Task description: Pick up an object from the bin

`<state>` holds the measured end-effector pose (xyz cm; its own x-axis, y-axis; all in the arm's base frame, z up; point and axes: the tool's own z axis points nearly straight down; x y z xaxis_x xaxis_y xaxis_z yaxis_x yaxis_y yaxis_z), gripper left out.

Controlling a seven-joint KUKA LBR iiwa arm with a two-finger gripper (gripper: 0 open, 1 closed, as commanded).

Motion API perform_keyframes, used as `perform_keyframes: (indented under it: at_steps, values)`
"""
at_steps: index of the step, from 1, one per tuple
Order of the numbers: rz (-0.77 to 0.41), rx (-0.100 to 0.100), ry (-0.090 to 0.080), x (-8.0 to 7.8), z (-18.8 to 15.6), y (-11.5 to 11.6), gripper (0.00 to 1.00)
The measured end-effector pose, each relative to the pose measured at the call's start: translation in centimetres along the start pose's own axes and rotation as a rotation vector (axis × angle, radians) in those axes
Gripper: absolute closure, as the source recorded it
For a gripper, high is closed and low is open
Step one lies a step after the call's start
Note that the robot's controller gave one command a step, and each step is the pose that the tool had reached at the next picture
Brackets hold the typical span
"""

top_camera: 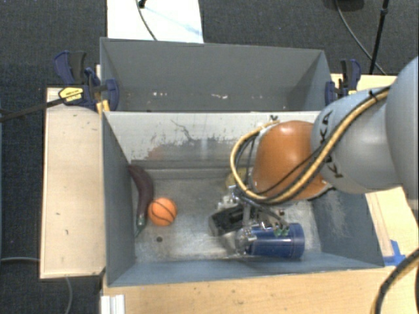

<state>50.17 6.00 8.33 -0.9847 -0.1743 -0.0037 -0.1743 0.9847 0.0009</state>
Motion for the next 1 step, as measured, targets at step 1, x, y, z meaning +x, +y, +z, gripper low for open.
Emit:
perform_keyframes:
  at_steps: [1]
  values:
    - [-0.220, -0.002, -0.014, -2.90, 0.68, -2.66, 1.00]
